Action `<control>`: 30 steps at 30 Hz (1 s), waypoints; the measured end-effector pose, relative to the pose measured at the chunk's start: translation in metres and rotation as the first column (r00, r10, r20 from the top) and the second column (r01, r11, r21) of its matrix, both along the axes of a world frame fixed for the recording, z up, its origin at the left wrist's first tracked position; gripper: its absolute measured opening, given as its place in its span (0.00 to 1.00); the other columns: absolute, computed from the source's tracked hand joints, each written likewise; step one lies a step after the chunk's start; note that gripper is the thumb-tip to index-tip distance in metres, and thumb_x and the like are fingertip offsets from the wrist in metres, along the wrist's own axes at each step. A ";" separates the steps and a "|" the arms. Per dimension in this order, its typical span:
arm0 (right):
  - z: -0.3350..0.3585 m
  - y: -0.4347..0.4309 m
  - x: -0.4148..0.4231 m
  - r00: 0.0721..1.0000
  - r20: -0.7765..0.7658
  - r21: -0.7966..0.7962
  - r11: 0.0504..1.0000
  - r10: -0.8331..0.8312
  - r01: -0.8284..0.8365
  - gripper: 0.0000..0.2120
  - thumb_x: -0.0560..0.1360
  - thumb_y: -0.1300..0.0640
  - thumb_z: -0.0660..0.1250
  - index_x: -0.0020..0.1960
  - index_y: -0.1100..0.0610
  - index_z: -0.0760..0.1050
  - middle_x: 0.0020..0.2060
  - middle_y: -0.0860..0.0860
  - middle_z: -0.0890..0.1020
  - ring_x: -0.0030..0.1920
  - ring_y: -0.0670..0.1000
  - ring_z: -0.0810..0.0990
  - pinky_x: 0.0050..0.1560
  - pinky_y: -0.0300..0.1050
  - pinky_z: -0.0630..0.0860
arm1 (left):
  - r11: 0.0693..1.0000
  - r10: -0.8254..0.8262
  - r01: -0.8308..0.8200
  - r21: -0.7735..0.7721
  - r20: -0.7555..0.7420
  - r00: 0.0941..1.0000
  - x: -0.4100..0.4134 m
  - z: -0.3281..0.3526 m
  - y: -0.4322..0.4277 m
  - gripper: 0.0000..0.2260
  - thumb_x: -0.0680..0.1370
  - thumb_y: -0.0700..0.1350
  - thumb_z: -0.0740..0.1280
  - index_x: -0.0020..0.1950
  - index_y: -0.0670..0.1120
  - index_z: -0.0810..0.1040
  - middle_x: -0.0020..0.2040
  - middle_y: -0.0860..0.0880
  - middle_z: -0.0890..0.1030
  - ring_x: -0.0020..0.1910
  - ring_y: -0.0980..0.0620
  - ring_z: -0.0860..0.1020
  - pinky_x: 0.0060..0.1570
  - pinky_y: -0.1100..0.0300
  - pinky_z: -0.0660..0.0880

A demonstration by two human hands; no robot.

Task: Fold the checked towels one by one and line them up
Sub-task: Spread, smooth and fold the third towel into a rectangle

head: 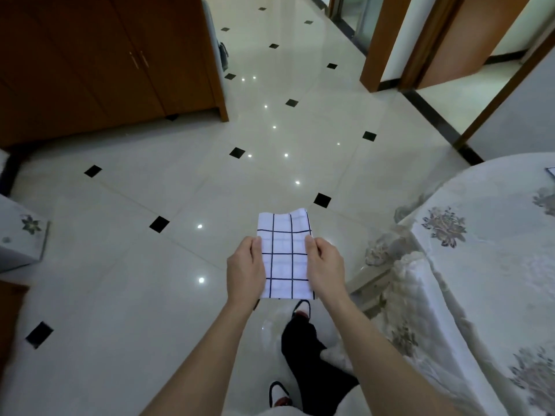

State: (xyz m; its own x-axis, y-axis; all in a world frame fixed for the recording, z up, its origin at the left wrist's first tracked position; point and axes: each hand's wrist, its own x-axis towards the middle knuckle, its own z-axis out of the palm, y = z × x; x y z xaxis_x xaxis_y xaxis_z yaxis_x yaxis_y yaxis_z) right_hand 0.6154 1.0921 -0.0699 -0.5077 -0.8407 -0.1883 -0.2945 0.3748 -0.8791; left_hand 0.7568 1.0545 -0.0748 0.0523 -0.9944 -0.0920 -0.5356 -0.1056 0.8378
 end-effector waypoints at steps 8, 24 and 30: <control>-0.019 -0.157 -0.054 0.998 0.045 -0.035 0.998 -0.047 0.048 0.21 0.83 0.50 0.59 0.34 0.55 0.61 0.27 0.46 0.66 0.28 0.44 0.62 0.29 0.36 0.63 | 0.998 -0.062 0.062 -0.006 0.034 0.998 -0.055 -0.006 -0.163 0.16 0.85 0.49 0.57 0.37 0.49 0.67 0.32 0.53 0.73 0.30 0.57 0.68 0.29 0.65 0.65; -0.002 -0.356 -0.239 0.957 0.030 -0.007 0.957 -0.289 0.290 0.20 0.83 0.49 0.58 0.35 0.56 0.63 0.29 0.49 0.68 0.31 0.47 0.64 0.33 0.43 0.62 | 0.950 -0.313 0.313 0.020 -0.013 0.950 -0.256 0.009 -0.398 0.15 0.85 0.48 0.57 0.39 0.46 0.72 0.35 0.48 0.77 0.33 0.55 0.71 0.32 0.66 0.68; -0.015 -0.400 -0.315 0.901 0.019 0.038 0.900 -0.434 0.433 0.20 0.83 0.50 0.58 0.34 0.55 0.62 0.28 0.47 0.68 0.30 0.47 0.65 0.33 0.44 0.62 | 0.885 -0.465 0.465 0.038 -0.006 0.885 -0.344 -0.004 -0.463 0.16 0.84 0.48 0.58 0.39 0.44 0.71 0.33 0.51 0.74 0.31 0.56 0.69 0.31 0.66 0.67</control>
State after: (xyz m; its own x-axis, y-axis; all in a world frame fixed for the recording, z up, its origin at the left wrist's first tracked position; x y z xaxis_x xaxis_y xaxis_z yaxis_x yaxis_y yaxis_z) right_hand 0.3006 0.6922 -0.0849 -0.8153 -0.5316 -0.2296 -0.0734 0.4883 -0.8696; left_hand 0.4128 0.5917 -0.0788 -0.4149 -0.9006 -0.1295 -0.5333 0.1254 0.8366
